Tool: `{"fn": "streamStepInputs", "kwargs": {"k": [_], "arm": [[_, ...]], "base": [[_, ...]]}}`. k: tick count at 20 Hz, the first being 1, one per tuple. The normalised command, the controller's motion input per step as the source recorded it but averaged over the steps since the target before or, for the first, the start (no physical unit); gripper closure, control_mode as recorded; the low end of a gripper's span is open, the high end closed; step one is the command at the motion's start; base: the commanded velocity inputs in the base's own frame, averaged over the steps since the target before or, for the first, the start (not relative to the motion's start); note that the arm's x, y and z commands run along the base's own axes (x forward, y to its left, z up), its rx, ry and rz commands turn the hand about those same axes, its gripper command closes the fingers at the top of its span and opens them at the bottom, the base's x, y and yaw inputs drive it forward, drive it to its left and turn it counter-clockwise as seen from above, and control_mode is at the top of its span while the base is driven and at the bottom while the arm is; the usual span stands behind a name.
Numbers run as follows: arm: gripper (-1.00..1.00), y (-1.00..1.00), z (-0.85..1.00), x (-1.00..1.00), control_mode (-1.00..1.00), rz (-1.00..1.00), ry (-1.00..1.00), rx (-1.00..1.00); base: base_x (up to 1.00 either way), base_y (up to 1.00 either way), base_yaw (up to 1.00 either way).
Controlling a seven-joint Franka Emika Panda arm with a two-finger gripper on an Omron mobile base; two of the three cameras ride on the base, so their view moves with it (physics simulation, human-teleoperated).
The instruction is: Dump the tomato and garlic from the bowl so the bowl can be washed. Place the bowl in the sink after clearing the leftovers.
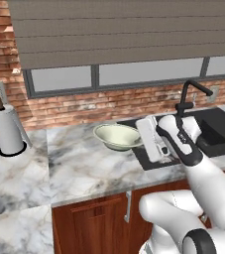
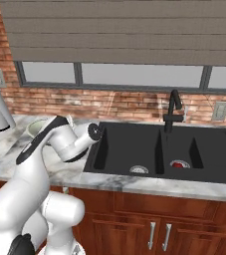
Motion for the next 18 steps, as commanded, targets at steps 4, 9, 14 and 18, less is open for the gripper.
{"fn": "streamStepInputs", "kwargs": {"k": [4, 9, 14, 18], "arm": [[1.0, -0.62, 0.0, 0.25, -1.0, -0.14, 0.14, 0.01], [1.0, -0.87, 0.0, 0.2, -1.0, -0.22, 0.26, 0.08], [1.0, -0.85, -0.04, 0.38, -1.0, -0.37, 0.32, 0.02], [1.0, -0.6, -0.03, 0.37, -1.0, -0.49, 0.31, 0.0]], "base": [[0.0, 0.0, 0.0], [0.0, 0.0, 0.0], [0.0, 0.0, 0.0], [0.0, 0.0, 0.0]]}}
